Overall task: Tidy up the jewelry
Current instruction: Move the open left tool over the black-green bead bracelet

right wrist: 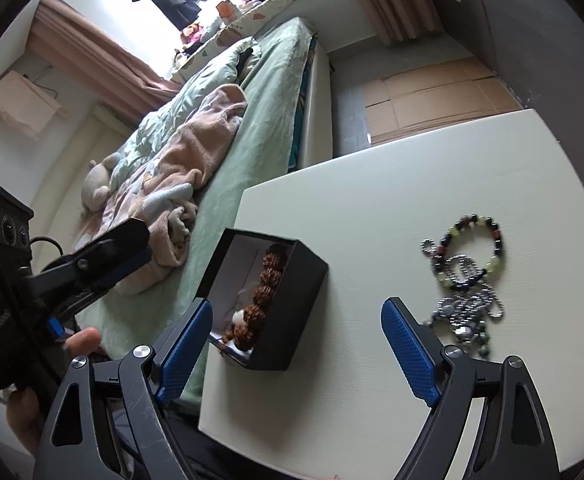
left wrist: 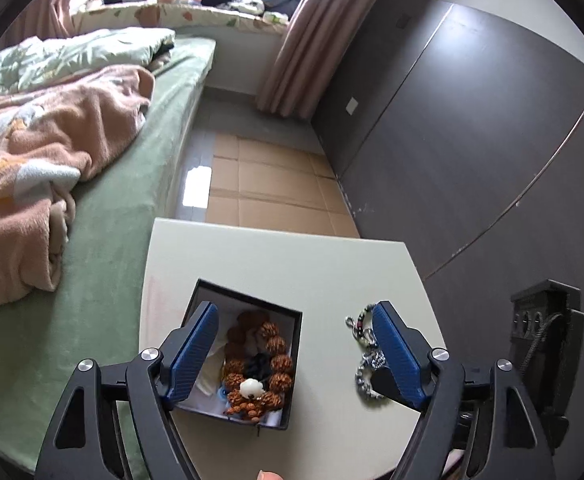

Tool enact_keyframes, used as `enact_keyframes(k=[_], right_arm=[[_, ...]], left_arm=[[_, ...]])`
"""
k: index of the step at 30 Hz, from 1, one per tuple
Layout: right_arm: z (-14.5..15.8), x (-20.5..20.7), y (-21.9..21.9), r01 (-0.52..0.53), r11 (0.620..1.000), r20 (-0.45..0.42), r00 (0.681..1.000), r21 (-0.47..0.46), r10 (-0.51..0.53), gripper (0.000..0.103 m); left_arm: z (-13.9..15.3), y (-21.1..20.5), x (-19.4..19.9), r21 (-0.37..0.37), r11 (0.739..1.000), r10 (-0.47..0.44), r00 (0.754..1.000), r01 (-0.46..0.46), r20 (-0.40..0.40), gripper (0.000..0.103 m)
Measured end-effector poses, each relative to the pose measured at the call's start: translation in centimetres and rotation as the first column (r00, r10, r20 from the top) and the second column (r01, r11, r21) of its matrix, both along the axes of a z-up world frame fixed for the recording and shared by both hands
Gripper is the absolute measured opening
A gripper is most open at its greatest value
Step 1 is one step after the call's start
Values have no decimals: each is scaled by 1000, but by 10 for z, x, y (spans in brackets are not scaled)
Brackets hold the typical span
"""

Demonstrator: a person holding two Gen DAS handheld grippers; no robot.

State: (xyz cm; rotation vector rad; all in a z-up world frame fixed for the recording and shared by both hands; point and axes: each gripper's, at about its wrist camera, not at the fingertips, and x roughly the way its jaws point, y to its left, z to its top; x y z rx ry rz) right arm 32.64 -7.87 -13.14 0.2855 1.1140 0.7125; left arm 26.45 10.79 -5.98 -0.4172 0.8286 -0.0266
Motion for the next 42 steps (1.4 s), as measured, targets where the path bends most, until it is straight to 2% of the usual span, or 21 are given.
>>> enact_keyframes(k=[8, 15, 19, 22, 25, 26, 28, 31, 35, 38, 42], right_arm=[[5, -4, -24, 52, 998, 13, 999, -42, -51, 87], [1, -3, -64, 117, 990, 2, 993, -76, -117, 87], [-3, -2, -86, 147, 985, -2, 989, -94, -148, 87], [-5, 0, -103, 183, 979, -4, 983, -88, -184, 87], [-8, 2, -119, 227, 969, -6, 974, -94, -229, 87], [-10, 4, -124, 240, 965, -9, 970, -100, -242, 87], [-15, 8, -133, 265, 958, -23, 963, -111, -269, 87], [-21, 10, -143, 288, 951, -41, 955, -113, -294, 87], [-23, 13, -155, 320, 942, -52, 944, -105, -327, 86], [-24, 14, -159, 336, 937, -58, 938, -98, -342, 86], [-27, 17, -166, 365, 927, -72, 926, -81, -371, 86]], left_arm=[[-7, -28, 11, 35, 998, -51, 999, 51, -11, 80], [-13, -54, 13, 62, 991, -116, 993, 117, -18, 80], [-20, -69, 17, 69, 985, -159, 987, 161, -26, 80], [-26, -78, 22, 47, 980, -192, 980, 194, -47, 80], [-31, -89, 30, 75, 969, -233, 971, 237, -59, 80], [-34, -93, 34, 88, 963, -249, 966, 255, -73, 79], [-42, -101, 42, 119, 951, -273, 955, 287, -119, 69], [-55, -107, 49, 98, 943, -300, 939, 319, -171, 60], [-64, -116, 62, 106, 933, -317, 925, 344, -211, 57], [-68, -123, 76, 107, 928, -324, 916, 356, -238, 47], [-72, -135, 93, 131, 915, -342, 905, 382, -252, 43]])
